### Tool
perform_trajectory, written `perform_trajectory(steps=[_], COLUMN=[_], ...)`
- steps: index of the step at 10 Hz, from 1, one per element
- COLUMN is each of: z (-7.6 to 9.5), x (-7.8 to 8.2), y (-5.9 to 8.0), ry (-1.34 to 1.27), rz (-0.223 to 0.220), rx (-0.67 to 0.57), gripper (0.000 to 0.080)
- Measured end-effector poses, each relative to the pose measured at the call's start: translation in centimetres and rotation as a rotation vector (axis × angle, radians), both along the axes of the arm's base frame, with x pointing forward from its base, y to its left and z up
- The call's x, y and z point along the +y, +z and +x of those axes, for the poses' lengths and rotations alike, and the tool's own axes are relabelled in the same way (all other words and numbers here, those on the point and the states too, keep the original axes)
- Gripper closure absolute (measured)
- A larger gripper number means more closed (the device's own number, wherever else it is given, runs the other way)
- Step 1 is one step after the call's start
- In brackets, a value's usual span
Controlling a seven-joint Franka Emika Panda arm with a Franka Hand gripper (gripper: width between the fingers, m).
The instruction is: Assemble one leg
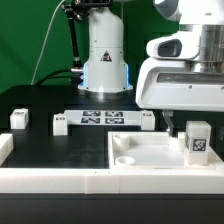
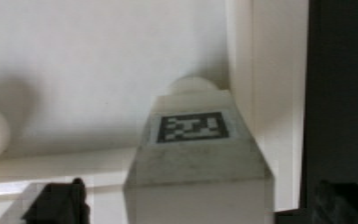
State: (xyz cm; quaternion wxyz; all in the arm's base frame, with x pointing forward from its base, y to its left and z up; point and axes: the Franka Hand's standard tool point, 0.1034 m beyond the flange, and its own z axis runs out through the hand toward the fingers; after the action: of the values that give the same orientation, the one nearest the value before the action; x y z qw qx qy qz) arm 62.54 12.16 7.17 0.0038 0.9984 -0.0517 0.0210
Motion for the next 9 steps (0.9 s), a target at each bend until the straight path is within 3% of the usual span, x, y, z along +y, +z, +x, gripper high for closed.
perform_trajectory(steps=[2, 3, 7, 9], z=[-0.02, 0.0, -0.03, -0.01], x=[-0.01, 0.0, 0.0, -0.18], y=[-0.03, -0.02, -0.03, -0.03], ry=[0.0, 0.001, -0.081, -0.3], rz=[0.0, 0.0, 0.005, 0.018], rx=[0.0, 0.0, 0.0, -0.002], gripper=[0.0414, 0.0509, 0.0508, 0.0508])
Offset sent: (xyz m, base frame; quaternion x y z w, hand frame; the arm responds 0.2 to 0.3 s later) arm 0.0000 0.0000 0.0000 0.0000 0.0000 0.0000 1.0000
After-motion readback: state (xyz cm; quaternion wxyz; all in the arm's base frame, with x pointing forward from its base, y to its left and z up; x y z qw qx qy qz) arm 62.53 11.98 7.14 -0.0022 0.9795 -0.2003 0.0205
